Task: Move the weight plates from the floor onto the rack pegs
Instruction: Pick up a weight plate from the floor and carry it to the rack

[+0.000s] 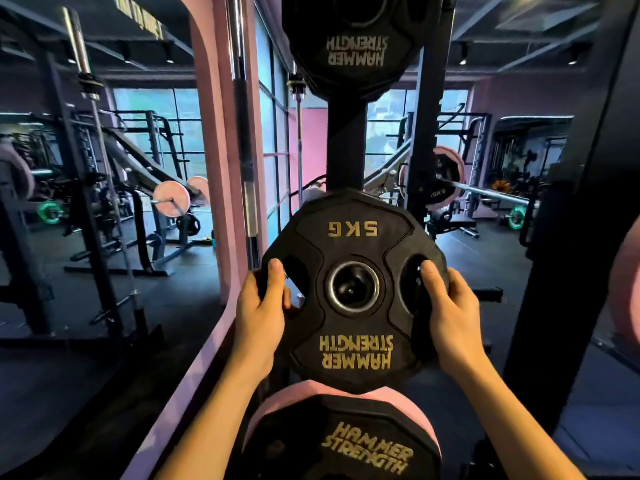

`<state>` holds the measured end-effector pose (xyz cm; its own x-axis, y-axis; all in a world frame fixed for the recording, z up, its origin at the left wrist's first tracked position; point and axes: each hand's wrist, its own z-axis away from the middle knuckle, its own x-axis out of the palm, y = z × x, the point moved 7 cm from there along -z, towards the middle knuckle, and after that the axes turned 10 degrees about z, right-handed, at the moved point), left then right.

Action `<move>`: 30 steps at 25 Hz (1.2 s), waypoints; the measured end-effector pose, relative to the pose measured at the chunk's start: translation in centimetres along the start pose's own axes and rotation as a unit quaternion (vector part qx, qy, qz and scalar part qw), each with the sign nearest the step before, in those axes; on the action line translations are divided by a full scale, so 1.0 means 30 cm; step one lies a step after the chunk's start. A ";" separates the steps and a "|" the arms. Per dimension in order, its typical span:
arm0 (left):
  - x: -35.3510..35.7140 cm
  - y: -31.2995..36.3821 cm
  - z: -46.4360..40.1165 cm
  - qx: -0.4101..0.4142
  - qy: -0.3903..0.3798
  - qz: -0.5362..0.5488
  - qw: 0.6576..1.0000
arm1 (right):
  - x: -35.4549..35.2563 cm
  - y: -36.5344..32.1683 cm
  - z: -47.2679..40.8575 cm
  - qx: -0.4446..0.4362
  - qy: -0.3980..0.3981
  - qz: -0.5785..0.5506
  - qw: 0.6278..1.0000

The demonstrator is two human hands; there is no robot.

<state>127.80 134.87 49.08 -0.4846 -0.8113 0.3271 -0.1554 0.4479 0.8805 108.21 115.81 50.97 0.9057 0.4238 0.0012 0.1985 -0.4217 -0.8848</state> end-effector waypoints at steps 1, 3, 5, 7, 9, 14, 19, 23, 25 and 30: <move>-0.002 -0.026 -0.017 -0.011 -0.002 0.003 1.000 | 0.011 0.023 -0.013 0.010 0.007 0.005 1.000; 0.008 -0.055 -0.047 -0.013 -0.011 0.004 1.000 | 0.024 0.038 -0.043 0.020 0.022 0.014 0.999; 0.022 -0.051 -0.085 0.004 -0.019 -0.001 1.000 | 0.035 0.037 -0.084 0.013 0.032 0.035 0.999; 0.049 -0.022 -0.132 0.024 -0.030 0.002 0.999 | 0.046 0.029 -0.121 -0.003 0.032 0.051 0.998; 0.071 0.000 -0.180 0.044 -0.034 -0.006 0.998 | 0.065 0.030 -0.153 -0.006 0.034 0.045 0.998; 0.098 -0.049 -0.301 0.056 -0.023 -0.034 0.998 | 0.120 0.057 -0.269 -0.010 0.023 0.069 0.997; 0.115 -0.079 -0.383 0.084 -0.011 -0.057 0.995 | 0.151 0.125 -0.352 -0.006 0.031 0.080 0.996; 0.118 -0.085 -0.393 0.098 -0.021 -0.076 0.992 | 0.162 0.147 -0.365 0.004 0.018 0.068 0.997; 0.118 -0.094 -0.384 0.088 -0.037 -0.087 0.992 | 0.164 0.161 -0.352 0.014 -0.003 0.048 0.999; 0.005 -0.256 -0.287 0.014 -0.072 -0.181 0.981 | 0.129 0.344 -0.197 0.084 -0.051 0.072 0.993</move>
<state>136.34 128.08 45.31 -0.5094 -0.8586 -0.0582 -0.3622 0.1526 0.9195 115.98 108.37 44.60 0.8757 0.4517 -0.1706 -0.0035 -0.3472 -0.9378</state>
